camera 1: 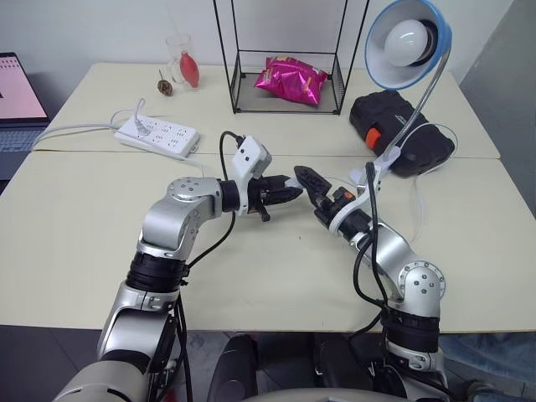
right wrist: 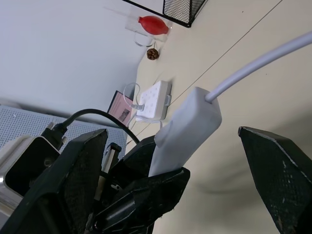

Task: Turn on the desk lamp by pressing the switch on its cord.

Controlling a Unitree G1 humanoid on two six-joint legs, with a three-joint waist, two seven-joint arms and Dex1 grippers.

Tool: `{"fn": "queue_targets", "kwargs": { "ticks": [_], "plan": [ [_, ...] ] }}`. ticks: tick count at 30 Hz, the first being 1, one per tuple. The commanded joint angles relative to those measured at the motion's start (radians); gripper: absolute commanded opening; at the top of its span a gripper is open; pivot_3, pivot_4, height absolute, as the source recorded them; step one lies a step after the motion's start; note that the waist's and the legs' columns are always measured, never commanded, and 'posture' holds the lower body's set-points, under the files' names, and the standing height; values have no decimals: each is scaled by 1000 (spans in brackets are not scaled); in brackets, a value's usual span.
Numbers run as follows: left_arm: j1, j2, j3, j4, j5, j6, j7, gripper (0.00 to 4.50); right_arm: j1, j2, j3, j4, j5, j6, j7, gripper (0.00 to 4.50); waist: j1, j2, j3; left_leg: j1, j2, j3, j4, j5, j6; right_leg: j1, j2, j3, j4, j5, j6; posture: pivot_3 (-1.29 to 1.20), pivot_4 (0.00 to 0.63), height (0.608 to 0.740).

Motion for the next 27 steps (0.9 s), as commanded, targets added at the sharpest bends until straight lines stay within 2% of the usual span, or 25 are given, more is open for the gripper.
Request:
{"fn": "queue_targets", "kwargs": {
  "ticks": [1,9,18,20,27],
  "plan": [
    [-12,5,8,-55,-25,-4,8,1076,-16,20,16,-12,43,-19,-11,4500,0,0,0,0,0,0,0,0,0,0,0,0,0,0,0,0,150,740],
    [-8,7,2,-64,-23,-11,9,1076,-20,19,18,8,71,-36,-23,2949,0,0,0,0,0,0,0,0,0,0,0,0,0,0,0,0,150,740],
    [5,15,-5,-61,-18,-31,16,1076,-24,10,19,17,94,-49,-26,901,-1,0,0,-1,0,0,0,0,0,-1,0,0,0,0,0,0,150,740],
    [7,15,-5,-62,-18,-33,18,1076,-24,8,20,19,102,-53,-28,667,-1,0,0,-1,0,0,0,0,0,-1,0,0,0,0,0,0,150,740],
    [10,17,-5,-64,-16,-44,24,1076,-26,2,23,31,126,-59,-35,632,-1,0,0,-7,0,0,0,0,0,-8,0,0,1,1,-1,0,150,740]
  ]
}}
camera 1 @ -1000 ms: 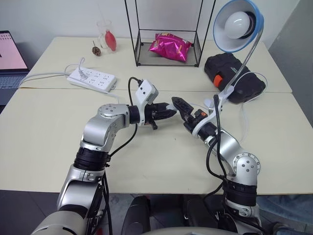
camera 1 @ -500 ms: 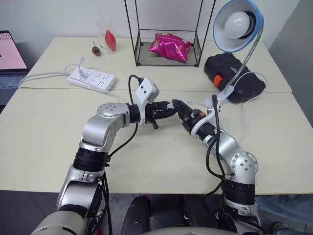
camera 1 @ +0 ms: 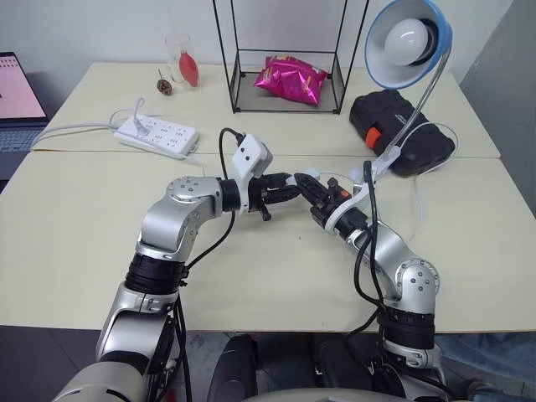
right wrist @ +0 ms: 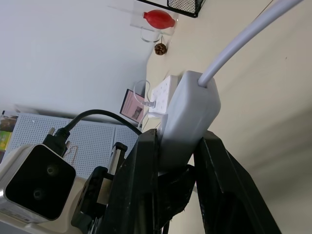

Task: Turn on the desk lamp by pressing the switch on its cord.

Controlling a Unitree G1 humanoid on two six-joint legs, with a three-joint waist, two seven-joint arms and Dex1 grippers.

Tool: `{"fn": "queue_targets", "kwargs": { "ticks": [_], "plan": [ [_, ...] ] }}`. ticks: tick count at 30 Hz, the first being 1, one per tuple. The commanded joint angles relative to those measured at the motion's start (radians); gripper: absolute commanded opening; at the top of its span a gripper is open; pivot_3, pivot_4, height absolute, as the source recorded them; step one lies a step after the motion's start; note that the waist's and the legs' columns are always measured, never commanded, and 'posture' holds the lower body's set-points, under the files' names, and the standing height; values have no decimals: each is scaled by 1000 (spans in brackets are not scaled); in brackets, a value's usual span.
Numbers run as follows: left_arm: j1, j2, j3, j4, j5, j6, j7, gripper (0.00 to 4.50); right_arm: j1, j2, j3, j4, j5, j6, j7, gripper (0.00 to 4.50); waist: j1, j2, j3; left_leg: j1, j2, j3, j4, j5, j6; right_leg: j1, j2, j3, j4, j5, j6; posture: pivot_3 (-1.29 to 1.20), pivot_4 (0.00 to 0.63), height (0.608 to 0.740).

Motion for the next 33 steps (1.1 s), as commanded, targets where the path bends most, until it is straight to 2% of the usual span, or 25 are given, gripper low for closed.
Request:
{"fn": "queue_targets", "kwargs": {
  "ticks": [1,3,5,7,8,12,28,33],
  "plan": [
    [-2,9,1,-39,-6,-19,6,1076,-15,1,2,-14,27,-18,1,631,0,0,0,0,0,0,0,0,0,0,0,0,0,0,0,0,150,740],
    [-1,9,1,-40,-6,-20,8,1076,-15,2,0,-16,32,-22,6,631,0,0,0,0,0,0,0,0,0,0,0,0,0,0,0,0,150,740],
    [-1,10,1,-40,-5,-22,9,1076,-15,-2,1,-25,36,-23,16,1334,0,0,0,-1,0,0,0,0,0,0,0,0,-1,0,0,0,150,740],
    [-1,11,0,-40,-4,-24,10,1076,-16,-7,2,-37,48,-22,19,1554,0,0,0,-1,0,0,0,0,0,0,0,0,-1,0,0,0,150,740],
    [-1,11,0,-40,-3,-25,11,1076,-17,-10,3,-41,54,-22,17,1878,0,0,0,-1,0,0,0,0,0,0,0,0,-1,0,0,0,150,740],
    [-1,13,-4,-38,0,-32,15,1076,-11,-26,5,-46,73,-21,4,2710,0,0,0,-1,0,0,0,0,0,0,0,0,0,0,0,0,150,740],
    [1,19,-16,-37,12,-54,18,1076,-5,-27,23,-31,70,-37,-21,2734,0,0,0,-1,0,0,0,0,0,0,0,0,0,0,0,0,150,740],
    [3,21,-16,-35,15,-61,20,1076,-1,-21,19,-26,71,-43,-28,1777,0,0,0,-1,0,0,0,0,0,0,0,0,0,0,0,0,150,740]
  ]
}}
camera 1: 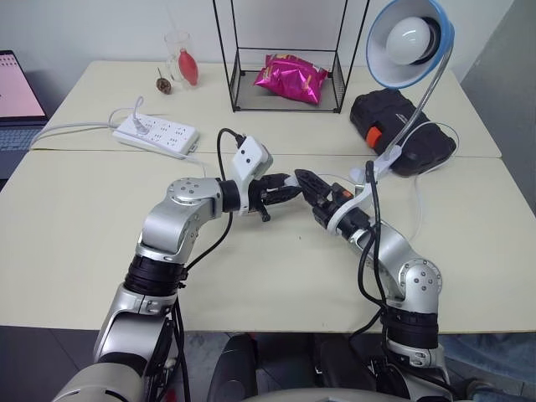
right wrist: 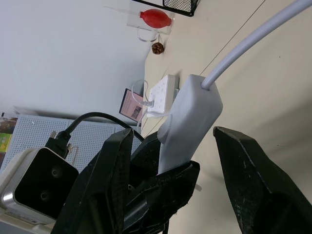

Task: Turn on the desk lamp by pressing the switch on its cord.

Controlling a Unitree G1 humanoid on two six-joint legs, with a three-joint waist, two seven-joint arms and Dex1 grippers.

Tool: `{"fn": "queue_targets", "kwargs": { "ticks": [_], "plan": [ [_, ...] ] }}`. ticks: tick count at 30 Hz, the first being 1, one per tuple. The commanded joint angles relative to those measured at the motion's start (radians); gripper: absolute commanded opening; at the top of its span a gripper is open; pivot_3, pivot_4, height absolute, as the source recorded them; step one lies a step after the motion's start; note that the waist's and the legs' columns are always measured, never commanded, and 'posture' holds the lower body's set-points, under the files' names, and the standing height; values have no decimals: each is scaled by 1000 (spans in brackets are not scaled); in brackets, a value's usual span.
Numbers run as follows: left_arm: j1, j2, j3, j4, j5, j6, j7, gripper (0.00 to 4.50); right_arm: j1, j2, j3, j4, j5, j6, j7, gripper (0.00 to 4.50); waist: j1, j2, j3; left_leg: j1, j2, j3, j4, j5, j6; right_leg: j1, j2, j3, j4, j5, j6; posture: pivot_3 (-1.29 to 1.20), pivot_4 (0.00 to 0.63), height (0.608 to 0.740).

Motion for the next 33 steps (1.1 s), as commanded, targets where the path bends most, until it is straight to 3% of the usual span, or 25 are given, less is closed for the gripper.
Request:
{"fn": "queue_targets", "kwargs": {
  "ticks": [1,5,18,20,28,33],
  "plan": [
    [-4,10,3,-35,-2,-23,1,1076,-4,11,4,-23,26,-21,-4,1607,0,0,0,0,0,0,0,0,0,0,0,0,0,0,0,0,150,740],
    [-3,11,1,-36,-1,-26,0,1076,-2,10,6,-22,29,-24,-4,576,0,0,0,0,0,0,0,0,0,0,0,0,0,0,0,0,150,740],
    [-6,10,1,-30,2,-36,4,1076,-4,-16,26,-21,-4,-13,28,540,0,0,0,0,0,0,0,0,0,0,0,0,0,0,0,0,150,740],
    [-6,8,1,-29,3,-37,5,1076,0,-22,31,-25,-10,-8,37,1241,0,0,0,0,0,0,0,0,0,0,0,0,0,0,0,0,150,740],
    [-8,6,0,-20,8,-47,13,1076,18,-83,52,-54,-7,22,83,3286,0,0,0,0,0,0,0,0,0,0,0,0,0,0,0,0,150,740],
    [-6,13,-2,-5,19,-66,10,1076,53,-248,75,-139,-36,110,184,4270,0,0,0,0,0,0,0,0,0,0,0,0,0,0,0,0,150,740]
  ]
}}
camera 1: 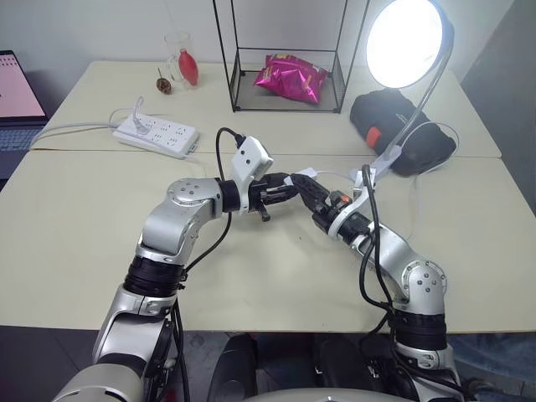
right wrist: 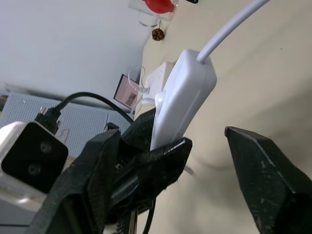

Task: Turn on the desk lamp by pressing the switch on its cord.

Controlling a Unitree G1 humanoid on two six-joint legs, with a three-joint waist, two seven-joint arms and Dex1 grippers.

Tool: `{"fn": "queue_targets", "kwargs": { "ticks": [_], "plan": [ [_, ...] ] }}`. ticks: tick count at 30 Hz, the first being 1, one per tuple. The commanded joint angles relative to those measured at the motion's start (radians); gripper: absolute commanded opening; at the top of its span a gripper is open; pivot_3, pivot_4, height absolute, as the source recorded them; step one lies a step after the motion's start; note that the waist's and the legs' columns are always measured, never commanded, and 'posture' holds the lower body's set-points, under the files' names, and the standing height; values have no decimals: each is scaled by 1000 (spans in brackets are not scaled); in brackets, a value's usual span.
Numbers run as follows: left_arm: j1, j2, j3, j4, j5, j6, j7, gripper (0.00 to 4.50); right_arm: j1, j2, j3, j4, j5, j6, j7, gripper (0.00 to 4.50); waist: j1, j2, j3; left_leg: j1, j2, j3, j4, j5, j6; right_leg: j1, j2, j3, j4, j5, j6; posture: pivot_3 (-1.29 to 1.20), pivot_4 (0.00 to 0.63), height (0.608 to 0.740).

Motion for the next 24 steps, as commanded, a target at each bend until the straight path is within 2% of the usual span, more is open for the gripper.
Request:
{"fn": "queue_targets", "kwargs": {
  "ticks": [1,4,7,11,16,19,24],
  "plan": [
    [-10,15,4,0,14,-44,-2,1076,34,-152,27,-131,-37,88,123,4466,1,0,0,0,0,0,0,0,0,0,0,0,0,0,0,0,150,740],
    [-1,35,-15,32,48,-98,-22,1076,58,-376,80,-245,-143,168,280,4500,1,1,-1,-1,0,0,1,0,0,0,0,0,-1,0,0,0,150,740],
    [8,43,-26,77,70,-155,-38,1076,56,-592,117,-354,-274,170,471,4500,3,2,-1,-1,-1,-1,1,0,0,0,0,-1,-1,0,0,0,150,740],
    [20,45,-50,153,111,-262,-67,1076,30,-797,109,-418,-420,94,712,4500,3,1,-1,0,0,0,2,0,0,0,1,-1,-1,-3,5,0,150,740],
    [38,24,-73,265,134,-379,-109,1076,-12,-904,63,-375,-558,1,869,4500,6,1,-1,0,0,0,4,0,1,1,1,0,0,-3,5,0,150,740],
    [32,10,-88,347,172,-483,-113,1076,-25,-927,51,-343,-606,-27,931,4500,9,1,-1,-1,0,0,6,0,1,1,0,0,0,-2,5,0,150,740],
    [10,-30,-86,455,193,-563,-112,1076,-21,-948,59,-314,-695,-66,1005,4500,18,1,-1,-5,-1,0,12,0,1,1,0,-1,0,1,3,0,150,740]
  ]
}}
